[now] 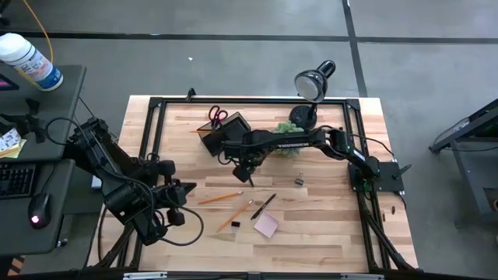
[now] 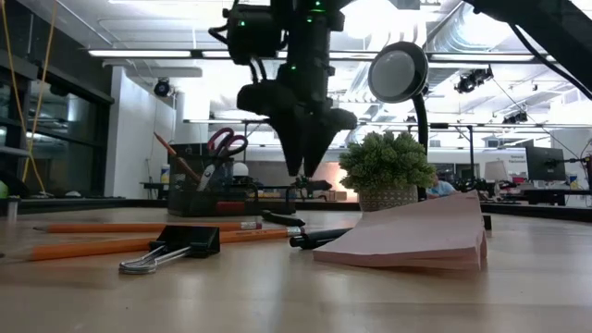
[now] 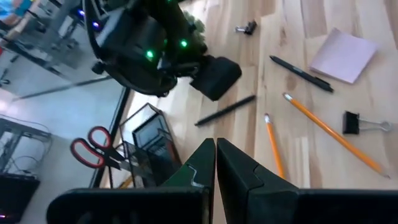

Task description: Pick and place office supplies into organizer

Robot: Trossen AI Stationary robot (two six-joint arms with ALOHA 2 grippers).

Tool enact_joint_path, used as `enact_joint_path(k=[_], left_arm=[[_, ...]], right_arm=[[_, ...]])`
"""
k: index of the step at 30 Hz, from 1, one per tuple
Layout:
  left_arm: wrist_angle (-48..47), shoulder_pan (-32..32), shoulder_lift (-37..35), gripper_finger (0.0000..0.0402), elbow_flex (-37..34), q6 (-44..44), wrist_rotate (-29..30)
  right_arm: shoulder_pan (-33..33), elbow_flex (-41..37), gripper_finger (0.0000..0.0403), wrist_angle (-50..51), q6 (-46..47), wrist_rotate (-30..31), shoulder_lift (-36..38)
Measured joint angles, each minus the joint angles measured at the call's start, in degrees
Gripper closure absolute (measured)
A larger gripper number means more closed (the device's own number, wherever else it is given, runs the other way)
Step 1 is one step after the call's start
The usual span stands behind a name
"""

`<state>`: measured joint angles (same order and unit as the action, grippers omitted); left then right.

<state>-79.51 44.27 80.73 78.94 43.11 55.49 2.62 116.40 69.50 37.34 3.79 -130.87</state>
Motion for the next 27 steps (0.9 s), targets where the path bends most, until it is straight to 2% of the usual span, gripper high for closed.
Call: enact_joint_path(k=[4, 13, 21, 27], left_arm=[[0.0, 0.0, 0.0, 0.0396, 0.0, 0.0, 1.9], [0.3, 0.0, 0.0, 0.0396, 0.0, 0.0, 3.0], [0.5, 0.0, 0.0, 0.0396, 0.0, 0.0, 4.4], [0.6, 0.0, 0.0, 0.0396, 0.0, 0.0, 5.3]], right_arm=[[0.0, 0.0, 0.0262, -1.0, 2.9, -0.3, -0.4], [1.2, 0.0, 0.0263, -10.1, 6.4, 0.1, -1.6], [3.4, 0.0, 0.0262, -12.0, 7.7, 0.8, -3.6], [3.8, 0.0, 0.0262, -14.6, 9.7, -1.5, -5.3]])
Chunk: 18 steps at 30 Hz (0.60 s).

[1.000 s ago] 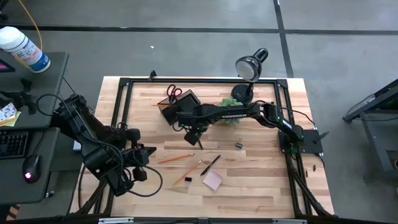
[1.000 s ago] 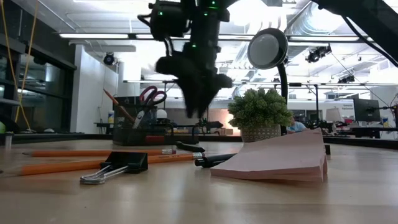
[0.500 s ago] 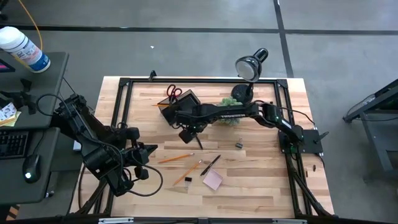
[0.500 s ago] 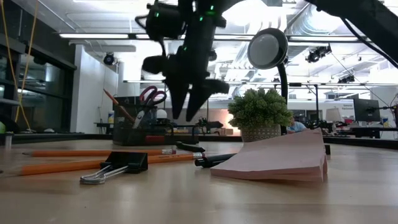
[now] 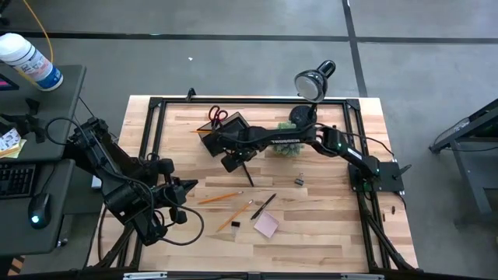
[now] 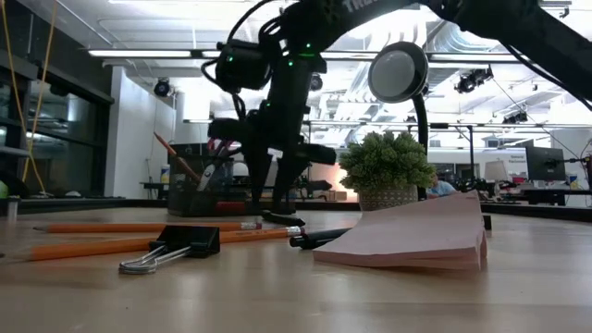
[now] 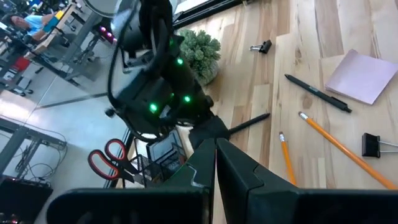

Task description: Pick and place office supplies into organizer

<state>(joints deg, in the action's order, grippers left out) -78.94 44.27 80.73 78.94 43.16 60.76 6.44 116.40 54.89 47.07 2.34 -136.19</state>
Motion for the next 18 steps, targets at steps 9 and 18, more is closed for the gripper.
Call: enact_joint_path(k=[9, 18], left_arm=[[0.0, 0.0, 0.0, 0.0396, 0.0, 0.0, 0.4], [-0.1, 0.0, 0.0, 0.0396, 0.0, 0.0, 0.6]], right_arm=[[0.0, 0.0, 0.0262, 0.1, -0.7, 0.0, -0.9], [0.1, 0.0, 0.0263, 0.1, -0.9, -1.5, -2.6]])
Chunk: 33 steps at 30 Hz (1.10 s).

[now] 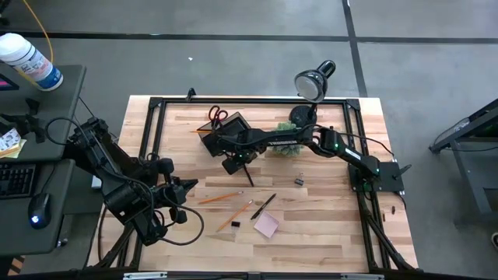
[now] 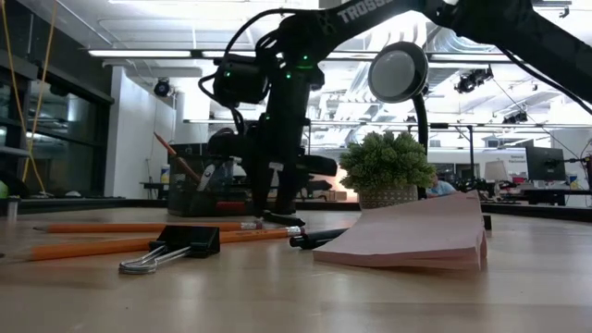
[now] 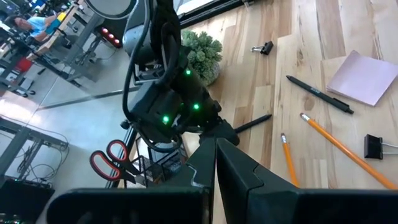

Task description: Pick and place office supplies into organizer

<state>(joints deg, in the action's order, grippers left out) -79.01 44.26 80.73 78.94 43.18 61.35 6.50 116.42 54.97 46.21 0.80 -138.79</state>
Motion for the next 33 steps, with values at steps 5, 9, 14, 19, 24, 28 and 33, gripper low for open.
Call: enact_joint_path(k=[5, 9, 14, 19, 24, 28, 33], left_arm=[[0.0, 0.0, 0.0, 0.0396, 0.0, 0.0, 0.2], [0.0, 0.0, 0.0, 0.0396, 0.0, 0.0, 0.2], [0.0, 0.0, 0.0, 0.0396, 0.0, 0.0, 0.2], [0.0, 0.0, 0.0, 0.0396, 0.0, 0.0, 0.2], [-0.1, 0.0, 0.0, 0.0396, 0.0, 0.0, 0.2], [-0.5, 0.0, 0.0, 0.0396, 0.0, 0.0, -0.5], [-0.7, 0.0, 0.0, 0.0396, 0.0, 0.0, -0.7]], right_arm=[[0.0, 0.1, 0.0268, -0.2, -0.2, 0.6, -0.2], [0.0, 0.0, 0.0299, -0.4, -0.5, 0.5, -0.2], [0.3, 0.0, 0.0365, -0.2, -2.4, 0.1, -0.2], [0.3, 0.0, 0.0384, -1.1, -3.3, -0.3, -0.2], [0.3, 0.2, 0.0369, -0.9, -3.2, -1.1, -0.2], [0.2, 2.4, 0.0382, -0.1, -3.5, -3.6, -0.5], [-0.2, 8.3, 0.0382, 1.5, -6.1, -4.3, -0.5]])
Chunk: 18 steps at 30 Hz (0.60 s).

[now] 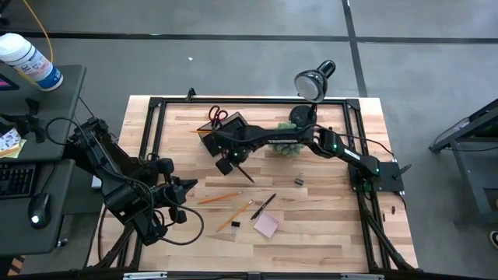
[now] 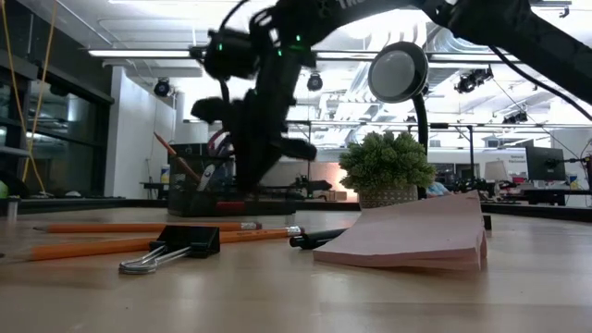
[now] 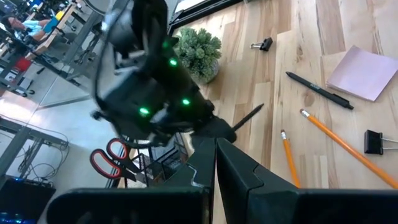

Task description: Pick and place office supplies into organizer

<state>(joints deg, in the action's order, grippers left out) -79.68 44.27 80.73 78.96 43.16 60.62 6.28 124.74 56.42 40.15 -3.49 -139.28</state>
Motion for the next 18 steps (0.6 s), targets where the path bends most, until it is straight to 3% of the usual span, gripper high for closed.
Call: enact_joint_path(k=[6, 12, 18], left_arm=[[-1.2, 0.0, 0.0, 0.0396, 0.0, 0.0, -0.2], [-1.7, 0.0, -0.6, 0.0396, 0.0, 0.0, -0.9], [-1.7, 0.0, -1.2, 0.0396, 0.0, 0.0, -1.0]], right_arm=[[-0.1, 10.2, 0.038, 1.1, -4.5, 4.1, 0.1], [1.7, 9.3, 0.0378, -15.1, -10.1, 8.1, 3.1], [2.8, 10.2, 0.038, -31.5, -25.9, 13.0, 3.3]])
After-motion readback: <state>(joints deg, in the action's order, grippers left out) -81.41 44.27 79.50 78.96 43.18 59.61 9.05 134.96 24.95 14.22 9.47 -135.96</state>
